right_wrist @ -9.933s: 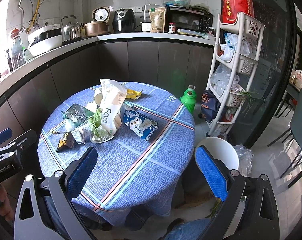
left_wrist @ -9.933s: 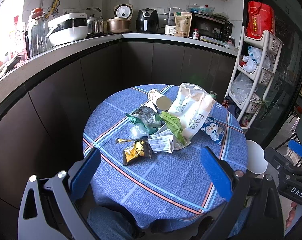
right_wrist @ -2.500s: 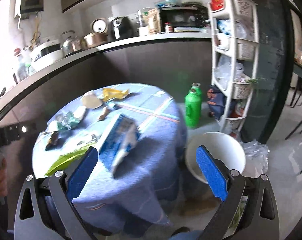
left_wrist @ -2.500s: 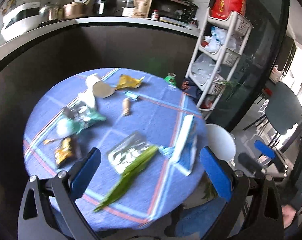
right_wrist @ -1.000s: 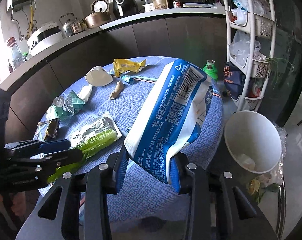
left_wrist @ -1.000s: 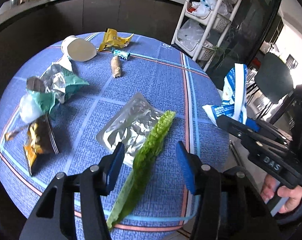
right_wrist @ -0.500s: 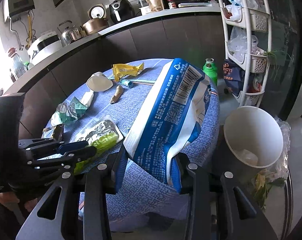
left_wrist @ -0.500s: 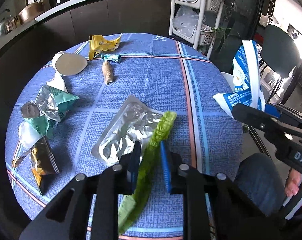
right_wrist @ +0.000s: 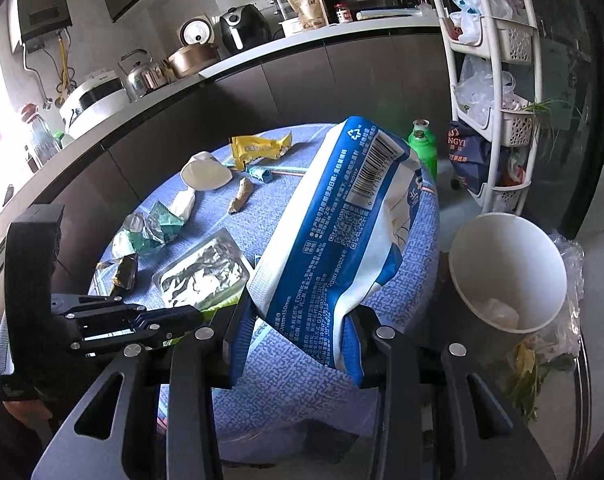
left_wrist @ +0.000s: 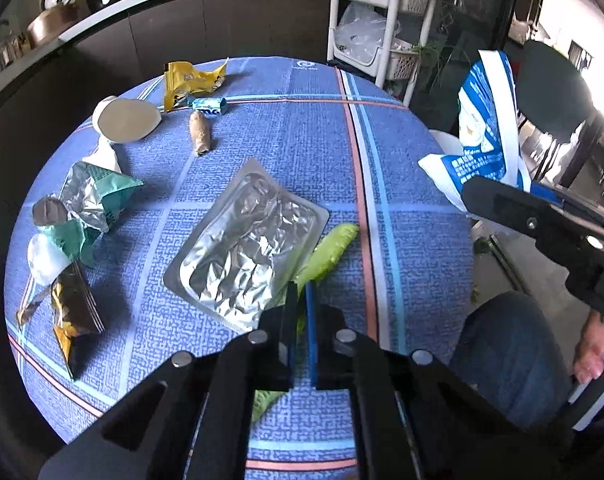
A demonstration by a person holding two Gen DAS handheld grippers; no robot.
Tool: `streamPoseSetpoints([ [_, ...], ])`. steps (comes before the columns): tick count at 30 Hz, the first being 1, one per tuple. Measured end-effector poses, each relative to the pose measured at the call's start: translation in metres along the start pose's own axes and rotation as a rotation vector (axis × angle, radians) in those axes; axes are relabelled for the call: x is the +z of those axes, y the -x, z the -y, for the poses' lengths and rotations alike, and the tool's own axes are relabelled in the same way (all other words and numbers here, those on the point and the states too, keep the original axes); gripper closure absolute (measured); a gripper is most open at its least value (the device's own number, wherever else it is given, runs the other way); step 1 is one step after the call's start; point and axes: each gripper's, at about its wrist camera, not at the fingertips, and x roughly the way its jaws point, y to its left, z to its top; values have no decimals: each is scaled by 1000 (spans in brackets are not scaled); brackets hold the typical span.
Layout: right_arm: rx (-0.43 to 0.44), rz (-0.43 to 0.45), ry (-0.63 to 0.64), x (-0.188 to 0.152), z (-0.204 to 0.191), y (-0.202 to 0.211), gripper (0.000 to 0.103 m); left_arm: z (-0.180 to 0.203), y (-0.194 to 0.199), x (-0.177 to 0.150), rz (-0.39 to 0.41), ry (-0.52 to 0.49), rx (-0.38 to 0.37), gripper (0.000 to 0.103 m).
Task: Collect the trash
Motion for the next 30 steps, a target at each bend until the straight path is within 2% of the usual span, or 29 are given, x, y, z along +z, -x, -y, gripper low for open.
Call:
streamPoseSetpoints([
  [9,19,42,2,5,-1,16,67,-1,42,12,96,40,-22,99],
  [13,27,53,-9,7,3,22,67,3,50,16,115,2,-1,96],
  [15,29,53,-15,6,4,23,67,6,41,13,69,-30,-44,67],
  [16,31,53,-18,6,6,24,67,8,35,9,57,-51,-24,49],
  [18,36,50,-27,4,7,23,67,15,24,4,28,-106,2,54],
  [20,37,46,-35,4,8,22,67,21,9,1,-29,-148,15,76],
  [22,39,44,-39,3,9,22,67,21,0,0,-60,-150,5,85],
  [27,41,39,-49,4,12,19,67,13,-9,4,-63,-125,17,84],
  [30,44,32,-55,3,14,17,67,7,-12,9,-59,-106,8,74],
])
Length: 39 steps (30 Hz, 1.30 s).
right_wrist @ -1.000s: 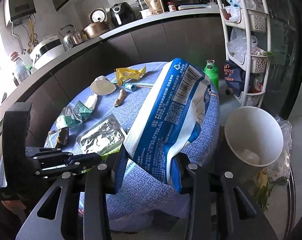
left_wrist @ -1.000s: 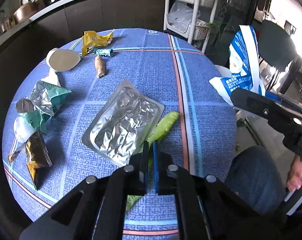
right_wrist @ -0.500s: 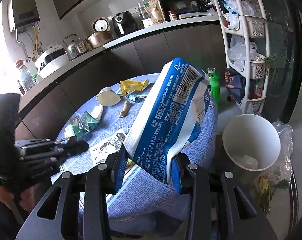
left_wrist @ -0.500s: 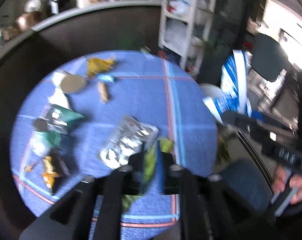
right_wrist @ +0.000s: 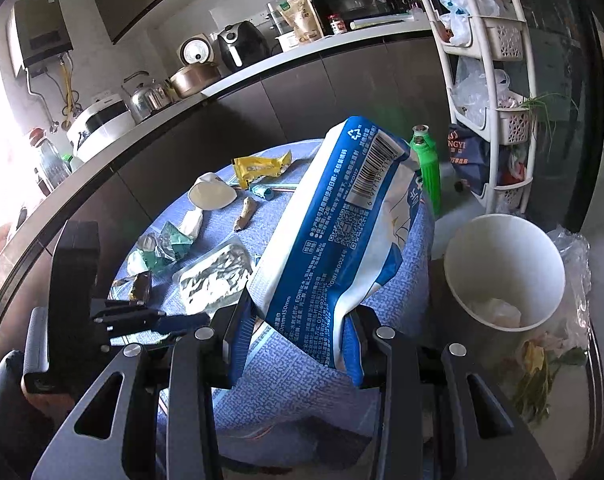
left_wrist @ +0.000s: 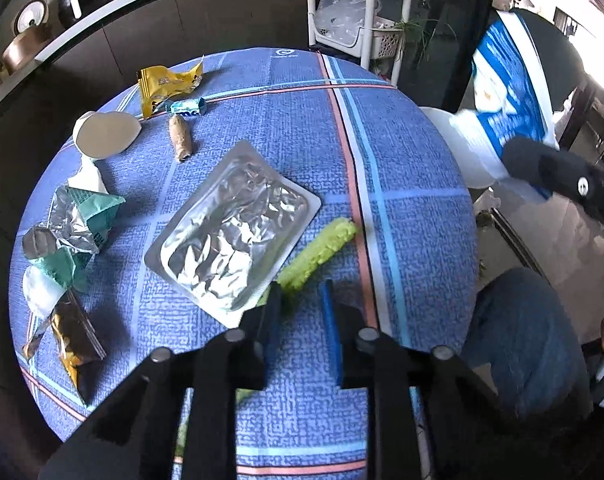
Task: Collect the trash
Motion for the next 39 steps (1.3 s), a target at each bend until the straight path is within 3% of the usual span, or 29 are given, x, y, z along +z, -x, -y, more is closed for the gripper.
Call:
streamPoseSetpoints([
  [2,0,-5,1,0,0,-1,67,-1,0,3,15,5,9,47],
  [3,-1,-5,1,0,0,-1,67,0,0,4,28,0,35,45],
  [7,-2,-7,-7,0,2,-2,67,-1,-3,5,17,-17,45,46],
  [12,-1,-17,-11,-1,3,-4,67,-12,4,13,48,9,37,57],
  [18,1,-19,-10,-2,2,-4,67,-13,-1,15,12,-75,-16,58],
  [23,-1,-20,-12,-2,3,-4,67,-16,-7,16,-26,-139,-4,77],
  [30,6,-29,-7,-4,0,-6,67,-23,-15,25,-34,-125,-8,73],
  [36,3,-33,-15,-4,0,-7,67,-8,-15,23,-49,-215,-17,73],
  [39,2,-33,-17,-5,0,-7,67,-10,-16,23,-51,-209,-15,68],
])
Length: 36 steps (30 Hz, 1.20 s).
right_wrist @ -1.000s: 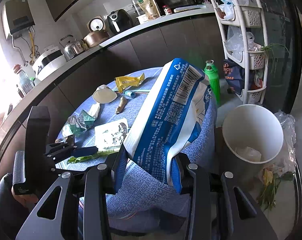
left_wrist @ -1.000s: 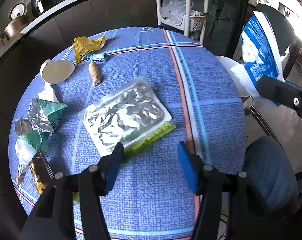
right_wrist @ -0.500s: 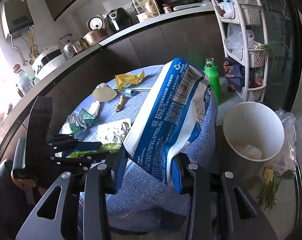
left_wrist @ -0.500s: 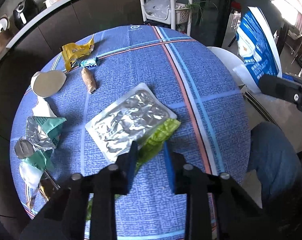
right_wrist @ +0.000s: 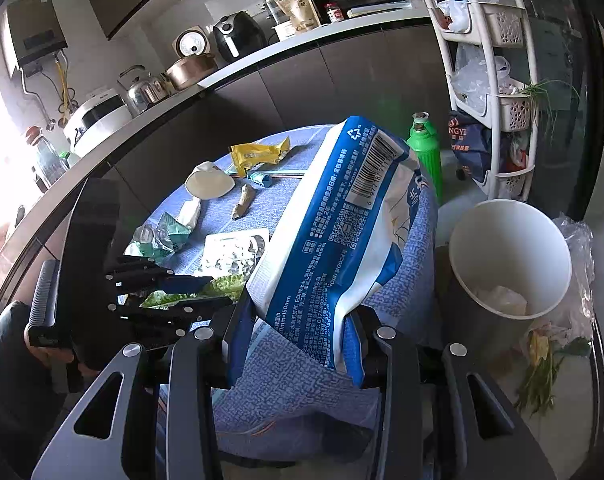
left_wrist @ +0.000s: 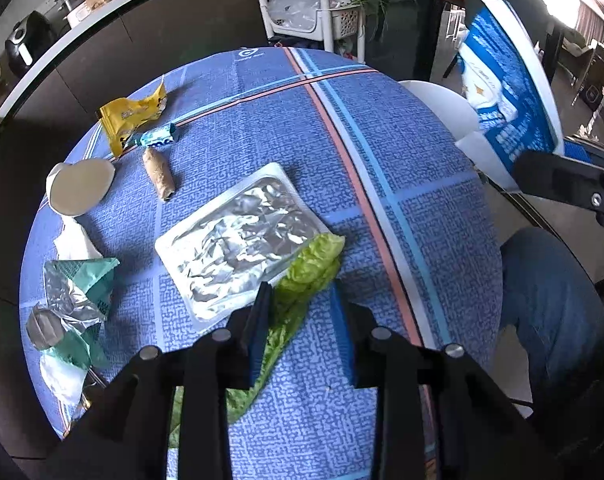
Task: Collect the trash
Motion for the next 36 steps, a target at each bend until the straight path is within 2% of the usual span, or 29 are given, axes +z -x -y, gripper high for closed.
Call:
streamPoseSetpoints([
  [1,0,0,0,0,0,0,67,-3,-2,1,1,13,9,62],
  [2,0,-1,0,0,0,0,67,-5,-2,1,1,21,9,63],
  [3,0,-1,0,0,0,0,67,-7,-3,1,-5,35,-10,67],
  [4,1,0,0,0,0,0,67,-7,-3,2,-12,45,-31,84],
  [8,0,9,-4,1,0,2,67,3,1,-1,-8,11,0,94],
  [10,0,14,-5,1,0,3,67,2,7,-2,2,44,-26,96],
  [14,2,30,-4,3,1,10,67,-3,29,1,69,124,-90,96],
  [19,2,77,8,13,4,28,67,-10,72,14,198,233,-174,96],
  [25,-8,145,15,28,22,54,67,3,107,45,328,290,-231,96],
  [31,-85,169,27,37,65,70,67,28,114,92,407,302,-266,96],
  [36,-162,146,24,37,115,70,67,55,89,135,403,293,-306,96],
])
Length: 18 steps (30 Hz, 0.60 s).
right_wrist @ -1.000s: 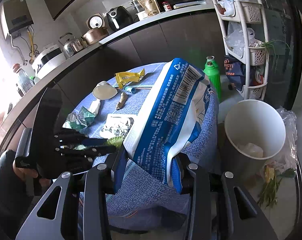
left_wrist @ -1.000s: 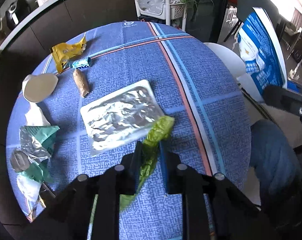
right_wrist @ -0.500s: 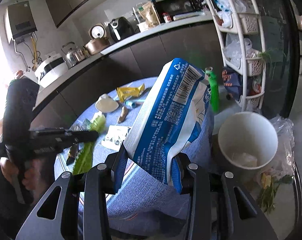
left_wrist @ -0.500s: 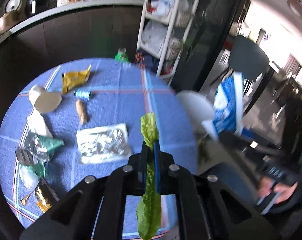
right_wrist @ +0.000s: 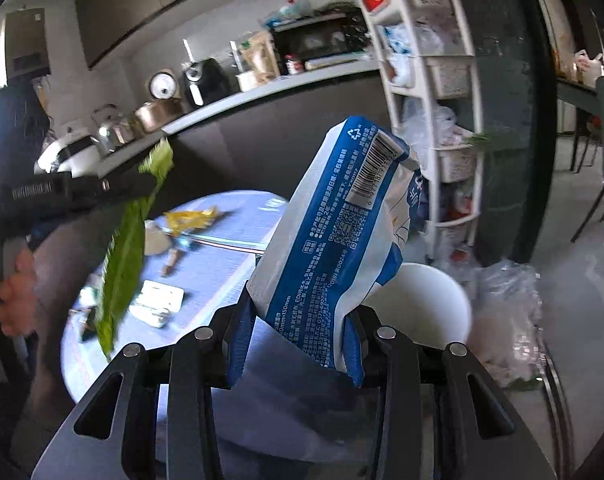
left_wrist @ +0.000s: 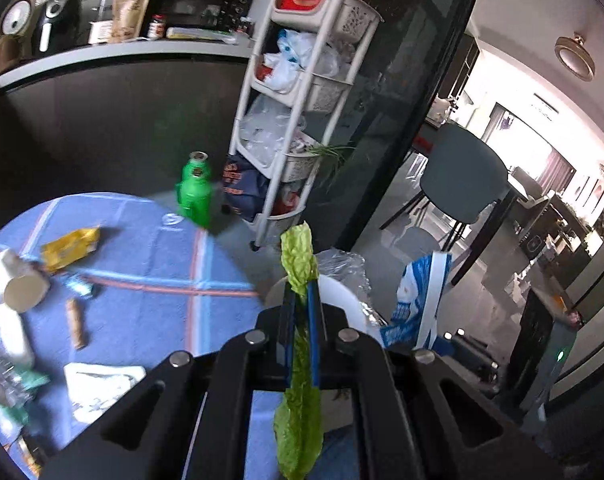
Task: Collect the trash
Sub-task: 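Carry the lettuce and snack bag over the white bin and open both tools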
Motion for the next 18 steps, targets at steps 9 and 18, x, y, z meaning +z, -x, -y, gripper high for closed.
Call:
streamPoseSetpoints([
  [9,-33,-69,-93,-19,72,-47,67,29,-111,14,-63,26,-32,96],
  [18,8,-142,-122,-35,107,-102,64,31,-204,11,-130,34,-2,96],
])
